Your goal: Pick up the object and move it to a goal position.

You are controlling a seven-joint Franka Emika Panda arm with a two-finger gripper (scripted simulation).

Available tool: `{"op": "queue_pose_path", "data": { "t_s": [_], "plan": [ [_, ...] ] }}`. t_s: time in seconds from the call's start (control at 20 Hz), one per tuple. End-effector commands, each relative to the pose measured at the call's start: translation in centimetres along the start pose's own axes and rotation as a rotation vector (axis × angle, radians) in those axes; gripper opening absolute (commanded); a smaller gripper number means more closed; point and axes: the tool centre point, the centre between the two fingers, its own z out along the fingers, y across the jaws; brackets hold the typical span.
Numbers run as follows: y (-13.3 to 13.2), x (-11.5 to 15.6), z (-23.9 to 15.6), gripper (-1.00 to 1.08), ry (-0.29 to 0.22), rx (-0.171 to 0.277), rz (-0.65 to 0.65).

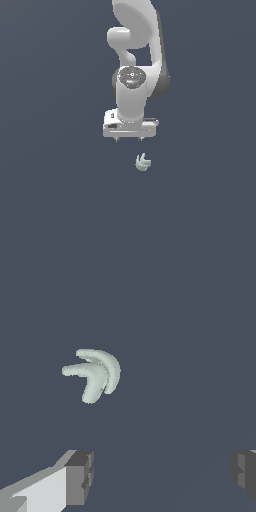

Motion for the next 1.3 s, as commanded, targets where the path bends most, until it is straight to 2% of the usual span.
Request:
{"op": "queue_pose_path", "data": {
  "t_s": [0.0, 0.35, 0.9, 1.25],
  "plan": [
    [-0.2, 0.2, 0.2, 1.0, 0.0, 0.0, -0.022],
    [-1.3, 1.5, 1.2, 1.0, 0.004, 0.0, -0.14],
    [-4.2, 4.4, 3.9, 1.0, 0.015, 0.006, -0.449],
    [-5.5, 5.6, 5.1, 1.0, 0.022, 0.012, -0.581]
  ]
}}
